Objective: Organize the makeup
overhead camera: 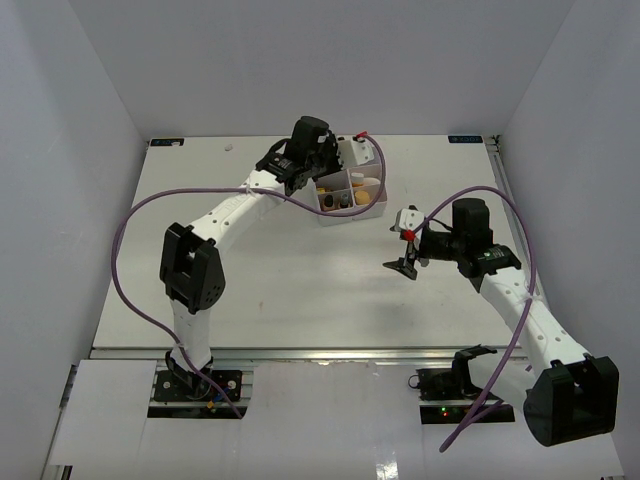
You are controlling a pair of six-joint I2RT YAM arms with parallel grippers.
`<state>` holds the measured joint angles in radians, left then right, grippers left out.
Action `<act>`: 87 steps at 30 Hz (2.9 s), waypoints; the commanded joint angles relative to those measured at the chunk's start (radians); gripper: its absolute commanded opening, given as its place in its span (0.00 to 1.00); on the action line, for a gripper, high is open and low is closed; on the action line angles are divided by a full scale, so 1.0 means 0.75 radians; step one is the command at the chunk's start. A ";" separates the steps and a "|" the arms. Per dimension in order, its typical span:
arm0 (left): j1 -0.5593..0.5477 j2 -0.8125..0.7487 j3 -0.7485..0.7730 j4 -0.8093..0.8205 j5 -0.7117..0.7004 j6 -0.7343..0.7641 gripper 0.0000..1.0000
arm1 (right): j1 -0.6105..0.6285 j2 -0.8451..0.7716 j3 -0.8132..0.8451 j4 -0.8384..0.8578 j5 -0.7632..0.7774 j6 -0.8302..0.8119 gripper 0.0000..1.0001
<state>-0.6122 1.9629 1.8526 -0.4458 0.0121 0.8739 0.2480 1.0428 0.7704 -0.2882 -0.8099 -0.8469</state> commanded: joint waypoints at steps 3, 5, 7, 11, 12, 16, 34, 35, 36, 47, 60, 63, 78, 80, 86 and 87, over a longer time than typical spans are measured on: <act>0.058 -0.031 0.011 0.037 0.111 0.056 0.00 | -0.027 0.002 -0.007 0.014 -0.056 -0.009 0.90; 0.073 -0.038 -0.007 0.046 0.134 0.062 0.00 | -0.036 0.003 -0.009 0.014 -0.063 -0.008 0.90; 0.082 -0.040 -0.018 0.054 0.151 0.065 0.00 | -0.041 0.002 -0.009 0.014 -0.066 -0.005 0.90; 0.090 -0.035 -0.031 0.066 0.172 0.068 0.00 | -0.048 0.006 -0.007 0.012 -0.078 -0.004 0.90; 0.090 -0.034 -0.032 0.067 0.176 0.067 0.00 | -0.050 0.008 -0.007 0.011 -0.081 -0.003 0.90; 0.091 -0.030 -0.044 0.072 0.192 0.063 0.00 | -0.057 0.011 -0.006 0.010 -0.088 -0.002 0.90; 0.092 -0.026 -0.109 0.135 0.219 0.053 0.00 | -0.065 0.015 -0.009 0.010 -0.094 -0.002 0.90; 0.092 -0.036 -0.115 0.138 0.227 0.050 0.00 | -0.066 0.015 -0.010 0.010 -0.096 -0.002 0.90; 0.092 -0.049 -0.126 0.142 0.231 0.050 0.00 | -0.067 0.016 -0.011 0.010 -0.096 -0.003 0.90; 0.092 -0.059 -0.152 0.144 0.250 0.079 0.00 | -0.070 0.019 -0.011 0.008 -0.098 -0.006 0.90; 0.127 -0.040 -0.140 0.111 0.293 0.103 0.00 | -0.073 0.021 -0.011 0.008 -0.109 -0.006 0.90; 0.140 -0.025 -0.124 0.102 0.307 0.099 0.02 | -0.073 0.021 -0.012 0.008 -0.112 -0.005 0.90; 0.176 0.062 -0.052 0.071 0.404 0.056 0.25 | -0.074 0.019 -0.014 0.007 -0.117 -0.011 0.90; 0.176 0.074 -0.038 0.072 0.408 0.043 0.31 | -0.075 0.018 -0.015 0.006 -0.117 -0.011 0.90; 0.176 0.084 -0.030 0.125 0.387 -0.011 0.62 | -0.077 0.019 -0.012 0.004 -0.119 -0.012 0.90; 0.176 0.078 -0.032 0.144 0.385 -0.023 0.67 | -0.079 0.019 -0.011 0.004 -0.120 -0.010 0.90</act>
<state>-0.4862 2.0451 1.7870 -0.3871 0.2803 0.8929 0.1963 1.0557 0.7696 -0.2893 -0.8695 -0.8463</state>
